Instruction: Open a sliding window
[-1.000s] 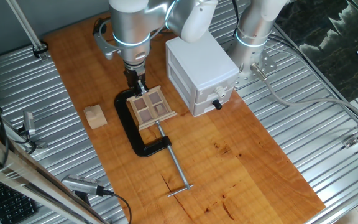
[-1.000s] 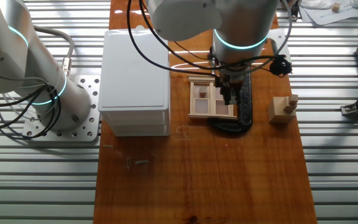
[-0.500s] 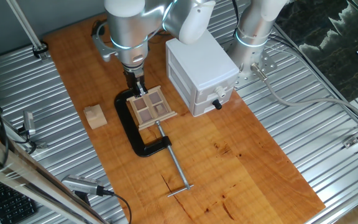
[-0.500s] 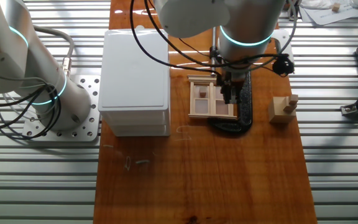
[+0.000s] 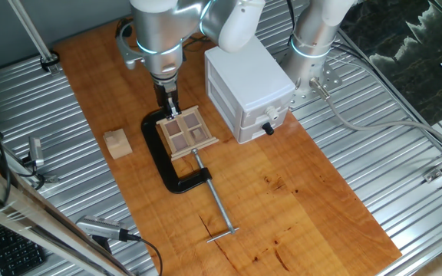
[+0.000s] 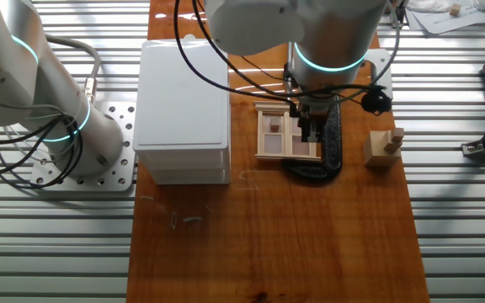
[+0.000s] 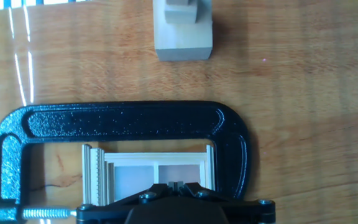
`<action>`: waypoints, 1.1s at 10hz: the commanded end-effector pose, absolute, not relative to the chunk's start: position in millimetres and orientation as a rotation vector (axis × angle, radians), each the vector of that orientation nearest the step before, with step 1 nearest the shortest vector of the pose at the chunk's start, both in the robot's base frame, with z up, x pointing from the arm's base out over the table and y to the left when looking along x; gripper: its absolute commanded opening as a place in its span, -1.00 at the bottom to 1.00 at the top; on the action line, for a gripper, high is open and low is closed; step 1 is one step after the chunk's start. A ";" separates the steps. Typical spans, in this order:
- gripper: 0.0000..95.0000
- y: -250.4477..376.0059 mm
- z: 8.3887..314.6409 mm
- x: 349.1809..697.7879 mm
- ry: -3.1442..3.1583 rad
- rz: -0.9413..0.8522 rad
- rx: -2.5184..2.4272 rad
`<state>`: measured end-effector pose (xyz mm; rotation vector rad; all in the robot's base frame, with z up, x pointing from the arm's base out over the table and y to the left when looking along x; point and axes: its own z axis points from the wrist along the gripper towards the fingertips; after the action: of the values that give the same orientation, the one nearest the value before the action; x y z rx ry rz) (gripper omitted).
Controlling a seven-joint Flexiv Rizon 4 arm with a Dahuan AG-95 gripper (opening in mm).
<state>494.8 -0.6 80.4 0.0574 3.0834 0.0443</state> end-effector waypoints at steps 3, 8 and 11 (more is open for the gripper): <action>-1.00 -1.5 76.4 496.2 3.095 0.027 0.076; -1.00 -5.8 52.0 499.3 3.078 0.022 0.082; -1.00 -6.1 48.0 499.5 3.077 0.021 0.086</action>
<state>499.9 -5.5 47.8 0.0857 3.0787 0.0218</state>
